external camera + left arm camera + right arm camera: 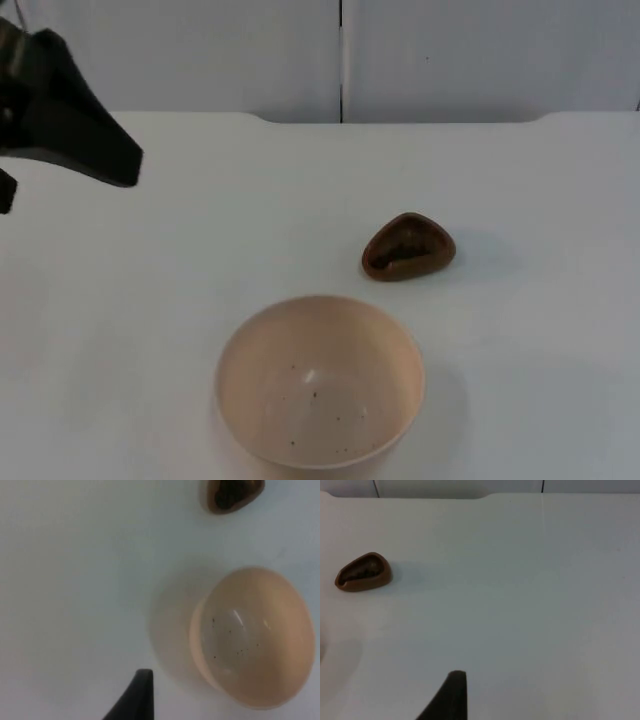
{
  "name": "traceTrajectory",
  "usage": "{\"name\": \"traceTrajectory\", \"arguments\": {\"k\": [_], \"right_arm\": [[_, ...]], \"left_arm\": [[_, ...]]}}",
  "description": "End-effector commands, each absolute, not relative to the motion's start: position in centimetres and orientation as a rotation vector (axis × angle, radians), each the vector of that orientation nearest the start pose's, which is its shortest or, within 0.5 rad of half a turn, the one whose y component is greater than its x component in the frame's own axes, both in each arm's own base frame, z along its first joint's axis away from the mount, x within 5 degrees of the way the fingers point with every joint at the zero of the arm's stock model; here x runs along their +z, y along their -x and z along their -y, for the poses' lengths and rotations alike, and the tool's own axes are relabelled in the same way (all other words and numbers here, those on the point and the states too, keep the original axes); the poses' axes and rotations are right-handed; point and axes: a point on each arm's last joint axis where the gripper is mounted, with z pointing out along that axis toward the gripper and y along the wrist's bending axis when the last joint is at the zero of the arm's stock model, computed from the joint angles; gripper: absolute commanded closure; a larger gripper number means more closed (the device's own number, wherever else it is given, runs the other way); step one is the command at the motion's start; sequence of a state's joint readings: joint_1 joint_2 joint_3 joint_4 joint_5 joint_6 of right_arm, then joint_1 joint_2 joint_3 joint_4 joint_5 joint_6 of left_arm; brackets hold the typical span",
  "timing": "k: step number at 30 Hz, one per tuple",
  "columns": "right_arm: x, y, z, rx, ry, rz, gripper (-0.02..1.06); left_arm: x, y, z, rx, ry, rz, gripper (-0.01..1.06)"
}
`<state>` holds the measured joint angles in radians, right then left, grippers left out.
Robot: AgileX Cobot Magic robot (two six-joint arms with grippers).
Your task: Pick up the bowl with the left hand and pour the coffee beans from the cup into the bowl with the right hand.
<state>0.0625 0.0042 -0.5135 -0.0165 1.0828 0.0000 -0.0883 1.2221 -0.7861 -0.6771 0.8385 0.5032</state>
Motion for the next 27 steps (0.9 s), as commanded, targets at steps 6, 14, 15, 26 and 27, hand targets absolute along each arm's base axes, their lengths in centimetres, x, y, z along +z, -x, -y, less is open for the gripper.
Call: {"name": "traceTrajectory", "arguments": {"k": [6, 14, 15, 26, 27], "right_arm": [[28.0, 0.7, 0.2, 0.011, 0.055, -2.046, -0.01], [28.0, 0.7, 0.2, 0.011, 0.055, -2.046, -0.01], [28.0, 0.7, 0.2, 0.011, 0.055, -2.046, -0.01], [28.0, 0.7, 0.2, 0.011, 0.055, -2.046, -0.01], [28.0, 0.7, 0.2, 0.011, 0.055, -2.046, -0.01]], "left_arm": [[23.5, -23.2, 9.0, -0.606, -0.343, -2.68, 0.05], [20.1, -24.6, 11.8, -0.609, -0.367, -2.785, 0.05], [20.1, -24.6, 11.8, -0.609, -0.367, -2.785, 0.05], [17.2, -27.2, 12.8, -0.538, -0.332, -2.873, 0.05], [16.7, -27.4, 12.9, -0.533, -0.334, -2.888, 0.05]]}}
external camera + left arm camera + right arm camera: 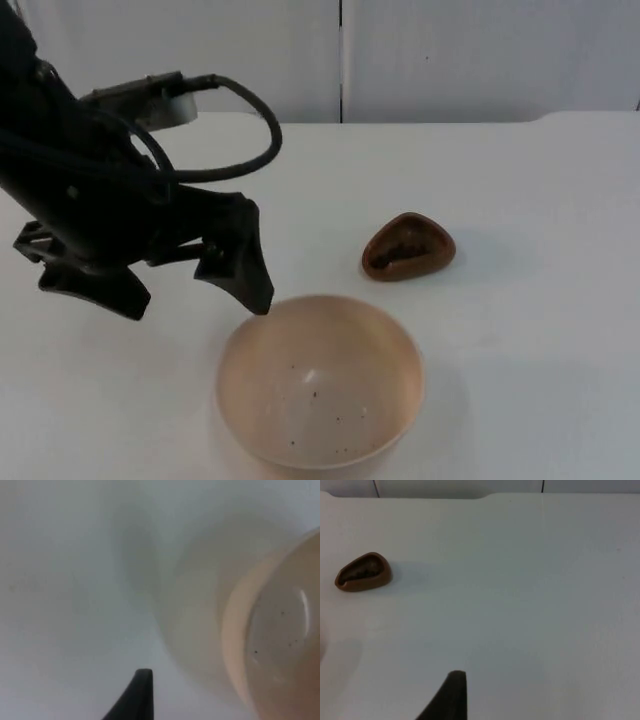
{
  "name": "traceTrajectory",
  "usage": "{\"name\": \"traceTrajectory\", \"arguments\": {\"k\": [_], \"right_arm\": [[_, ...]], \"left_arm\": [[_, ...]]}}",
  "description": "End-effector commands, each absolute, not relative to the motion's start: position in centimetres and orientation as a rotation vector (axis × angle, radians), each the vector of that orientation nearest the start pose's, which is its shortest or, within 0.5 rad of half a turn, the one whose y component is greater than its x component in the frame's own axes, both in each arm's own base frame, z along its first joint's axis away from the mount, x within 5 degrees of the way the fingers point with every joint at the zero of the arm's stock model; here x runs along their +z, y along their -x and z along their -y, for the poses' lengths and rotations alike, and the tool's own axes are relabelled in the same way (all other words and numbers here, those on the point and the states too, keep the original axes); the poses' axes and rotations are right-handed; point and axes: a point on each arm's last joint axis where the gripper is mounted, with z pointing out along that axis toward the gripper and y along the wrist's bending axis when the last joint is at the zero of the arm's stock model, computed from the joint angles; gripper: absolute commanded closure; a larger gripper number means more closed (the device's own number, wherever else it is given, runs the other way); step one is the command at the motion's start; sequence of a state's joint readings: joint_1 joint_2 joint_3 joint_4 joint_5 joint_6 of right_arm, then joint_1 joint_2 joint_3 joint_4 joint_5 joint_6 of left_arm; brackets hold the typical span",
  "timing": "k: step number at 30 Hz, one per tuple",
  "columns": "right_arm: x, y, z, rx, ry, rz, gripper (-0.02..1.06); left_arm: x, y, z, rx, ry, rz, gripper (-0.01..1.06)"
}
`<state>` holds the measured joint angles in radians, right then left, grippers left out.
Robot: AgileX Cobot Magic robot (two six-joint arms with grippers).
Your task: Pick up the bowl with the left hand and pour the coffee beans from the cup into the bowl with the right hand.
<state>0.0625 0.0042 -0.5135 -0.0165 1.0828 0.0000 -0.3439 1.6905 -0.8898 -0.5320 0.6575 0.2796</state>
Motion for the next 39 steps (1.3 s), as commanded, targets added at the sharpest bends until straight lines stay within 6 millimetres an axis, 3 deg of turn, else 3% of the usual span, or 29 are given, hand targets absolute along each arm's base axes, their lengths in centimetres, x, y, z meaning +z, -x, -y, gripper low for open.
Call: {"name": "traceTrajectory", "arguments": {"k": [1, 13, 20, 34, 37, 39], "right_arm": [[28.0, 0.7, 0.2, 0.011, 0.055, -2.046, -0.01], [28.0, 0.7, 0.2, 0.011, 0.055, -2.046, -0.01], [28.0, 0.7, 0.2, 0.011, 0.055, -2.046, -0.01], [28.0, 0.7, 0.2, 0.011, 0.055, -2.046, -0.01], [28.0, 0.7, 0.2, 0.011, 0.055, -2.046, -0.01], [28.0, 0.7, 0.2, 0.011, 0.055, -2.046, -0.01]], "left_arm": [[16.3, -27.6, 13.0, -0.531, -0.341, -2.898, 0.05], [13.3, -29.4, 13.7, -0.534, -0.437, -2.927, 0.05], [11.7, -30.5, 12.8, -0.583, -0.413, -2.931, 0.05], [10.0, -30.9, 12.5, -0.574, -0.485, -2.917, 0.05], [9.9, -30.9, 12.5, -0.572, -0.505, -2.915, 0.1], [9.8, -30.9, 12.5, -0.569, -0.506, -2.916, 0.2]]}}
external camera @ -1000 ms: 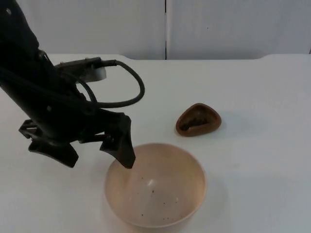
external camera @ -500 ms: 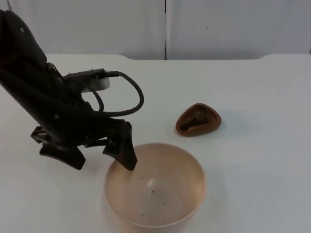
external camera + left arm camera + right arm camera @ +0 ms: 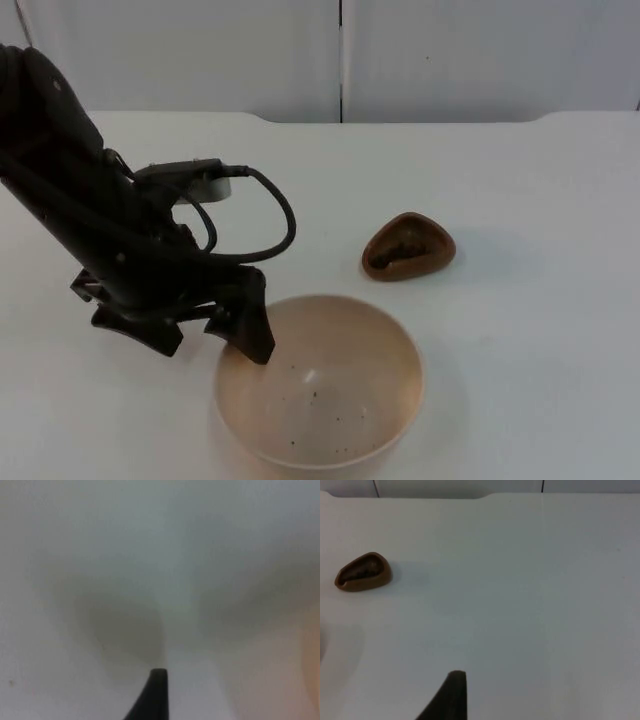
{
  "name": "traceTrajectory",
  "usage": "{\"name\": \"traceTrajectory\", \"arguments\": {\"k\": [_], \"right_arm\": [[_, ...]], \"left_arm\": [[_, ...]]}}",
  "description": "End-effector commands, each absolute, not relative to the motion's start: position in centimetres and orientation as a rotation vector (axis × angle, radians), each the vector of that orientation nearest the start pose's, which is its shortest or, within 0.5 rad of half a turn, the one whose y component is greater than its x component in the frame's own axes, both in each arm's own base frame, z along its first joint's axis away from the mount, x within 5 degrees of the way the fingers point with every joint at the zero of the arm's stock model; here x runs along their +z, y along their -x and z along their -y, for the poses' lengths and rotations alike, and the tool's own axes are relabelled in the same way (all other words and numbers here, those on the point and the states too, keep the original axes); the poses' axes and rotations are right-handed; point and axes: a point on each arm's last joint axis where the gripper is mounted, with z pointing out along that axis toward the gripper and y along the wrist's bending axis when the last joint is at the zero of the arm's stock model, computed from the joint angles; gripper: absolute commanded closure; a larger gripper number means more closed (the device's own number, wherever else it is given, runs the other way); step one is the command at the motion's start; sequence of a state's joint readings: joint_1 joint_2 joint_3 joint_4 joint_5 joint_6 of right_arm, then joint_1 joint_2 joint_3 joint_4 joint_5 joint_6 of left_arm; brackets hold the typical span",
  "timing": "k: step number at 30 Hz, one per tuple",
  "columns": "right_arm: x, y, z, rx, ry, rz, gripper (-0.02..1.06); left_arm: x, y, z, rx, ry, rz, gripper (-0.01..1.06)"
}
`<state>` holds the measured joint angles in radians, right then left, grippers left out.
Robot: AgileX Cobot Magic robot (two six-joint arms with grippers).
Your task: Pick up the bowl with the left hand and pour the coffee beans from the cup into the bowl with the right hand.
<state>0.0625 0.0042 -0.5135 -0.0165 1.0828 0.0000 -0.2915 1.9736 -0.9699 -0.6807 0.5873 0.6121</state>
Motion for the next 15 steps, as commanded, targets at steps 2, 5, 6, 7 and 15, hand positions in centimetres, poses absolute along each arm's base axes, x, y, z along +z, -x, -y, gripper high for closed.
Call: {"name": "traceTrajectory", "arguments": {"k": [2, 5, 6, 7, 15], "right_arm": [[27.99, 0.72, 0.2, 0.011, 0.055, -2.046, -0.01], [27.99, 0.72, 0.2, 0.011, 0.055, -2.046, -0.01], [27.99, 0.72, 0.2, 0.011, 0.055, -2.046, -0.01], [27.99, 0.72, 0.2, 0.011, 0.055, -2.046, -0.01], [27.99, 0.72, 0.2, 0.011, 0.055, -2.046, -0.01]], "left_arm": [[9.79, -30.89, 12.52, -0.569, -0.506, -2.916, 0.3], [9.8, -30.89, 12.53, -0.571, -0.503, -2.916, 0.42], [9.8, -30.87, 12.54, -0.573, -0.504, -2.918, 0.48], [9.81, -30.82, 12.56, -0.58, -0.503, -2.922, 0.59], [9.83, -30.6, 12.65, -0.604, -0.509, -2.939, 0.98]]}}
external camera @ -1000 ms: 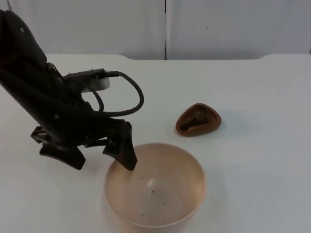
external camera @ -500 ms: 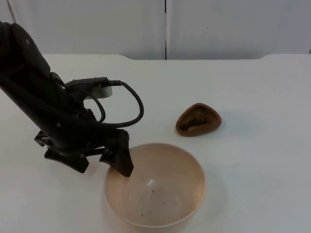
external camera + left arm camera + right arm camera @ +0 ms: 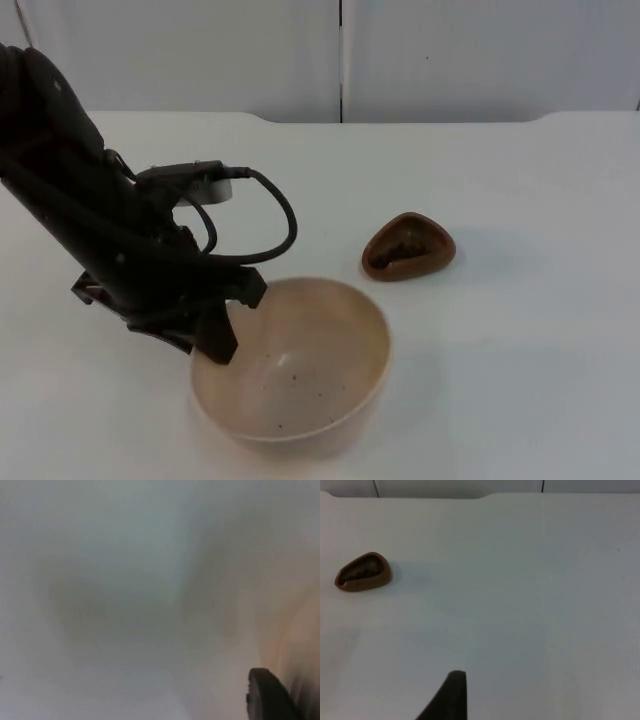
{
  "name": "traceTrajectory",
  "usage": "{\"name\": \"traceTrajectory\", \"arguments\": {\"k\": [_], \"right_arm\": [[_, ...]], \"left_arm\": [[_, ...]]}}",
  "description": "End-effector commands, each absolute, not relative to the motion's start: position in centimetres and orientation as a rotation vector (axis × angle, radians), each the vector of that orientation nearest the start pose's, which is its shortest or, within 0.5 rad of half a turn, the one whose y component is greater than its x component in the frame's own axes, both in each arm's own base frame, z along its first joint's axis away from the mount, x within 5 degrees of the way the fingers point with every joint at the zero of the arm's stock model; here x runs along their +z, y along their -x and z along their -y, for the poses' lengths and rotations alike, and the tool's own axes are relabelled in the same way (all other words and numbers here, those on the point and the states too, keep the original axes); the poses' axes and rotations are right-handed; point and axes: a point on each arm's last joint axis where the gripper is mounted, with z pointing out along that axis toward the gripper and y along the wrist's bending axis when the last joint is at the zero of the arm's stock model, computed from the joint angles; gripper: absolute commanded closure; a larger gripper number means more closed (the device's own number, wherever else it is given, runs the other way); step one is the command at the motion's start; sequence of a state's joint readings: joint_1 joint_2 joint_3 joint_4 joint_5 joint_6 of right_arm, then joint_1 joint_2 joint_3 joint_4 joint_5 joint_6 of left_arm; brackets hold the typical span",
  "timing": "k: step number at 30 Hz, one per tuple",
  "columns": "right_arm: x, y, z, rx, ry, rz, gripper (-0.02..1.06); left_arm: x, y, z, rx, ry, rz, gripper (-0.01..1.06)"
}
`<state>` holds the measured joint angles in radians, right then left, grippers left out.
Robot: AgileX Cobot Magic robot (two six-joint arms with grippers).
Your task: Pick up the bowl with the left hand and pour the coffee beans from the cup into the bowl with the right hand.
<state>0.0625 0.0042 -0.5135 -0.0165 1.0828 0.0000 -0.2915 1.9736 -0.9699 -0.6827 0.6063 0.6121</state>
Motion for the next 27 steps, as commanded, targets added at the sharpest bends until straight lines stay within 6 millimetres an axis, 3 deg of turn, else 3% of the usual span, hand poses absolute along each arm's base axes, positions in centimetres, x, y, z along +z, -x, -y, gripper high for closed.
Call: {"name": "traceTrajectory", "arguments": {"k": [1, 8, 18, 27], "right_arm": [[28.0, 0.7, 0.2, 0.011, 0.055, -2.046, -0.01], [28.0, 0.7, 0.2, 0.011, 0.055, -2.046, -0.01], [28.0, 0.7, 0.2, 0.011, 0.055, -2.046, -0.01], [28.0, 0.7, 0.2, 0.009, 0.055, -2.046, -0.01]], "left_arm": [[9.8, -30.6, 12.7, -0.607, -0.493, -2.946, 1.05], [11.2, -30.8, 12.5, -0.586, -0.358, -2.937, 1.05], [17.4, -32.8, 11.4, -0.323, -0.231, -2.925, 1.05], [19.0, -33.5, 12.2, -0.425, -0.172, -2.903, 1.05]]}}
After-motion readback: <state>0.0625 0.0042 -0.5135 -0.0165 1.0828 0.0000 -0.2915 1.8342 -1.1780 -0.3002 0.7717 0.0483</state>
